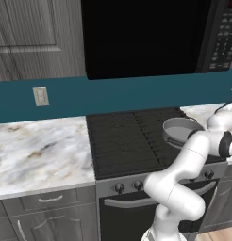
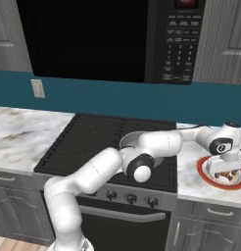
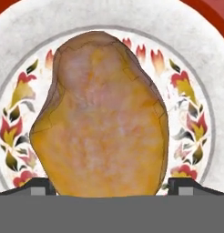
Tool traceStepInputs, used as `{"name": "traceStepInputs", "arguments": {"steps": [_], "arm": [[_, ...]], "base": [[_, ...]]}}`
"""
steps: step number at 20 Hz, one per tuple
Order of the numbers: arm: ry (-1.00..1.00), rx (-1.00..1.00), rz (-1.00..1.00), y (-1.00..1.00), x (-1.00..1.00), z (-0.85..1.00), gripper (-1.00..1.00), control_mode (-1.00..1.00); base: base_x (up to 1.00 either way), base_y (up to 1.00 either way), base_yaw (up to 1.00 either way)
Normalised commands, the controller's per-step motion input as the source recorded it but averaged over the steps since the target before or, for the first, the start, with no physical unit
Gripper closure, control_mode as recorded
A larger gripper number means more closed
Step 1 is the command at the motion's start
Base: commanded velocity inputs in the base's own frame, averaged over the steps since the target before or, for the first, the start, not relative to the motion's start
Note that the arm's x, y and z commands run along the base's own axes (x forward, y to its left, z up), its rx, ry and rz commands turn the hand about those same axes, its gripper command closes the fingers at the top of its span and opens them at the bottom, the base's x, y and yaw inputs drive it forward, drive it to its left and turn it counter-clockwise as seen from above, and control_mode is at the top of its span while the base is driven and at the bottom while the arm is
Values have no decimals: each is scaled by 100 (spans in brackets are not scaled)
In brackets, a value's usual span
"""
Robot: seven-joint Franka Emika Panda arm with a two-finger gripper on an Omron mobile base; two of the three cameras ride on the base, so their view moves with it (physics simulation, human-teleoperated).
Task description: Retrieve the frozen meat and place it in the pot on a burner. Then turn the burner on.
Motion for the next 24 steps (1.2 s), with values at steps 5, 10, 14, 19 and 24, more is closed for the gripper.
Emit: {"name": "traceStepInputs", "arguments": {"steps": [5,10,14,19,24], "arm": [[0,6,0,0,0,-19,100,-100],[0,0,0,0,0,0,100,-100],[-2,0,3,16,-23,26,100,-100],[-6,0,2,37,-64,29,100,-100],[-6,0,0,56,-82,6,100,-100]], "base": [[0,0,0],[0,0,0],[0,0,0],[0,0,0],[0,0,0]]}}
